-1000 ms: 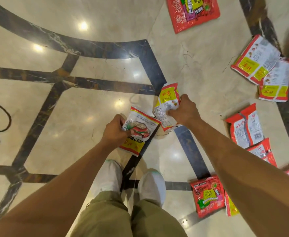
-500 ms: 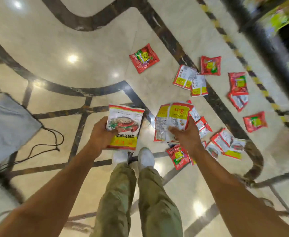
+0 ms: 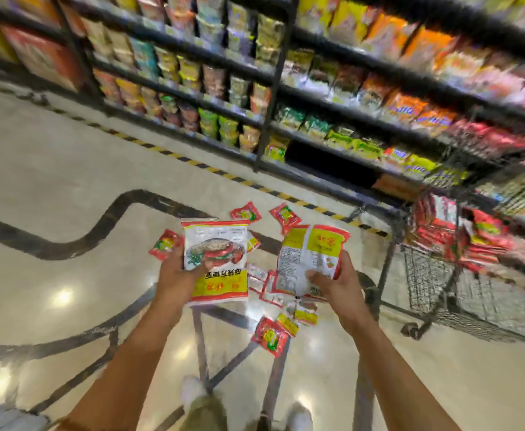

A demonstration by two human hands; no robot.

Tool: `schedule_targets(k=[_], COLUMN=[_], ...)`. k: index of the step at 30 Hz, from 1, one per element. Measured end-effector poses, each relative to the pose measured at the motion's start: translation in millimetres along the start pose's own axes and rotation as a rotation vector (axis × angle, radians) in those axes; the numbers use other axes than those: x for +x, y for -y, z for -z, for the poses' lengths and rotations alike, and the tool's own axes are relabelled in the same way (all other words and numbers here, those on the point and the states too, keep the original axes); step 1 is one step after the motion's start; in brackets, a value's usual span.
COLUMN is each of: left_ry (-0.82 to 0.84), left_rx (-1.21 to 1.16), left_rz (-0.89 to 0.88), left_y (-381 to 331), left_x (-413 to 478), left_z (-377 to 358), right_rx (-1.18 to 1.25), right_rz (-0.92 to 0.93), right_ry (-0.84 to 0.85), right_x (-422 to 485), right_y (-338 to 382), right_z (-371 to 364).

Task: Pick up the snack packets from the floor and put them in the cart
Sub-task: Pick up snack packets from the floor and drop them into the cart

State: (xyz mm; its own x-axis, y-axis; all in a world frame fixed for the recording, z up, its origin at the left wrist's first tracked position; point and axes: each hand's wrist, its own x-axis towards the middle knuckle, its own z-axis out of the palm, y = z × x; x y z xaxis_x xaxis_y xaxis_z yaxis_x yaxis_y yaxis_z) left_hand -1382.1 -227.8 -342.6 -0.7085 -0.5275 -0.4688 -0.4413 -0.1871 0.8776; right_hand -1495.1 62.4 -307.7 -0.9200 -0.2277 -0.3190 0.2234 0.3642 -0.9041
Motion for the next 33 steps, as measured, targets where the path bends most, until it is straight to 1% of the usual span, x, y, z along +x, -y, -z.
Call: schedule_targets(k=[2, 7, 10, 13, 18, 22, 27, 33], left_ry=[0.048, 0.192, 0.244, 0.284, 0.344, 0.38, 0.42, 0.437], left_rx=[0.052, 0.082, 0.084, 0.071, 0.071, 0.097, 0.114, 0.116], left_rz=[-0.101, -0.216, -0.291, -0.317, -0.349, -0.345, -0.346, -0.341], left_y=[-34.1, -88.2, -107.1, -122.5, -139.1, -146.4, -155.8, -171.7], left_x=[-17.4, -81.1, -125.6, -173.1, -227.4, -249.5, -253.3, -209.8], left_z=[-46.3, -173.5, -257.8, -337.8, -454.5, -522.5, -586.4, -658.4], right_rx=[0.055, 0.092, 0.166, 0.177, 0.209, 0.221, 0.248, 0.237], right_rz=[0.045, 0.155, 0.14, 0.152, 0.125, 0.108, 0.096, 0.07], right_ry=[-0.072, -0.235, -0.286, -0.352, -0.449, -0.508, -0.533, -0.524], right_x=[-18.5, -64.5, -88.1, -110.9, -143.5, -148.2, -129.7, -69.3], right_y=[10.9, 16.4, 1.6, -18.7, -37.1, -53.7, -63.2, -71.9], right_z=[54.0, 195.2, 287.2, 377.3, 495.5, 563.0, 613.3, 652.8])
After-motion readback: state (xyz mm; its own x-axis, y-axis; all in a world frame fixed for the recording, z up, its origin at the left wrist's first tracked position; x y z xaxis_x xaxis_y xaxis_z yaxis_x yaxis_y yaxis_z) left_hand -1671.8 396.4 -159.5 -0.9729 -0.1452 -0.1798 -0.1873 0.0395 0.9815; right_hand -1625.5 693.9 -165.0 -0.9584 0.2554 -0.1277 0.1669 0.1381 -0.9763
